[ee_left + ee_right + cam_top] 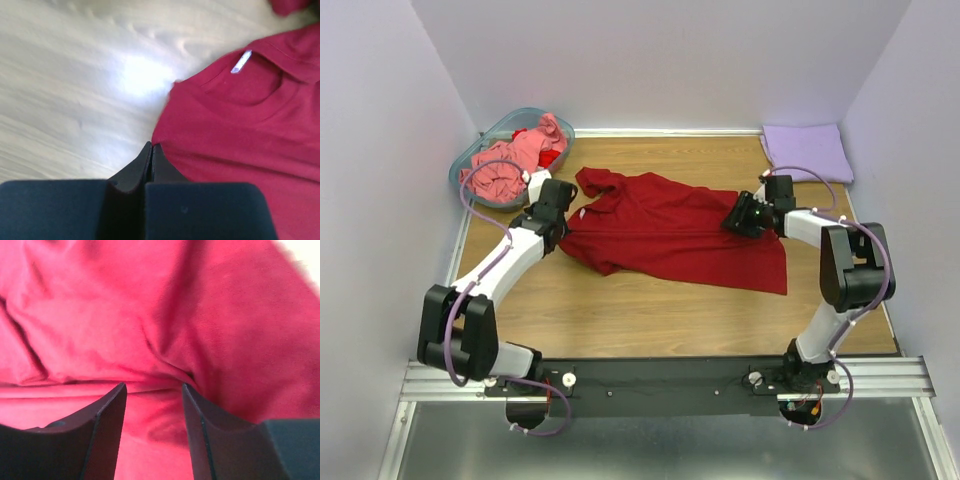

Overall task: Fold and stack the t-shirts
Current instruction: Flatten the tshirt out

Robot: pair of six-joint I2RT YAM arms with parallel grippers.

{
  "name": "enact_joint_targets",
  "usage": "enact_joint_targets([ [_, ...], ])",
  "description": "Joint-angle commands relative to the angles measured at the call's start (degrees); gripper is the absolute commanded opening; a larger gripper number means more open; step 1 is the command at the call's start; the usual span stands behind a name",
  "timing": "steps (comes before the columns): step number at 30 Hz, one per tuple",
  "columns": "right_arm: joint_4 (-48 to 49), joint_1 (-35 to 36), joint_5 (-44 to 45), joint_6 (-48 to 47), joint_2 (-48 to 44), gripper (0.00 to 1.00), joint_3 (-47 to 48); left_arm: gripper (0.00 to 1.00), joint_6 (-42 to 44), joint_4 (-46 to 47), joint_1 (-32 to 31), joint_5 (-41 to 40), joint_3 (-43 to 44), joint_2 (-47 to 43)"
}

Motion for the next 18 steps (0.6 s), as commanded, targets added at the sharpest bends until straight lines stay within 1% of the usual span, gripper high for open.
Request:
enact_joint_targets([
  [1, -3.76, -0.20, 3.50, -3.06, -2.75, 0.59, -0.14, 0.00, 7.92, 2.09, 0.82, -3.63, 3.77, 4.08],
  [2, -3.94, 0.32, 2.42, -4.29, -3.46, 0.60, 0.21, 0.00, 8.62, 3.23, 0.74, -2.58, 6.04, 5.14],
  [3, -4.29, 2.59, 2.06, -5.70, -4.60, 0.60, 0.83, 0.00, 10.11, 3.50, 0.30, -0.48, 7.37, 6.28],
  [5, -4.64, 6.20, 4.25, -9.57, -6.80, 0.60, 1.18, 0.00, 10.65, 2.98, -1.80, 0.94, 11.58, 8.57],
  [6, -5.34, 9.78, 6.00, -10.53, -8.63, 0.60, 1.36, 0.00, 10.48, 2.54, -2.77, 1.30, 12.91, 8.84],
  [8, -5.78, 11.66, 6.02, -11.34, -9.88, 0.60, 0.84, 0.00, 10.13, 1.05, -5.14, 1.04, 15.11, 7.80],
  [10, -5.78, 12.28, 5.14, -10.81, -11.28, 0.61, -0.22, 0.00, 9.51, -0.97, -8.39, -0.10, 18.01, 4.90],
  [12, -5.87, 12.19, 6.71, -10.90, -12.77, 0.62, -1.89, 0.00, 8.11, -6.06, -12.25, -2.82, 21.96, 0.87],
  [13, -5.96, 12.19, 7.24, -11.07, -13.39, 0.62, -2.76, 0.00, 6.54, -10.86, -13.66, -3.61, 23.72, -0.37],
  [14, -5.87, 12.19, 7.86, -11.16, -13.83, 0.62, -3.29, 0.00, 5.04, -13.43, -14.90, -3.97, 25.73, -1.69],
  [15, -6.05, 12.28, 8.30, -11.25, -14.36, 0.63, -3.65, 0.00, 3.46, -16.07, -17.69, -4.50, 29.93, -2.84],
  [16, -6.13, 12.28, 9.43, -11.33, -14.97, 0.64, -4.00, 0.00, 2.40, -19.75, -18.76, -4.33, 31.89, -4.85],
  [17, -6.05, 12.28, 10.23, -11.25, -14.98, 0.64, -4.35, 0.00, 1.17, -20.40, -19.82, -4.06, 34.00, -5.91],
  [18, -6.31, 12.28, 11.10, -11.16, -14.81, 0.64, -4.44, 0.00, 0.99, -20.49, -20.53, -4.58, 33.93, -6.88],
])
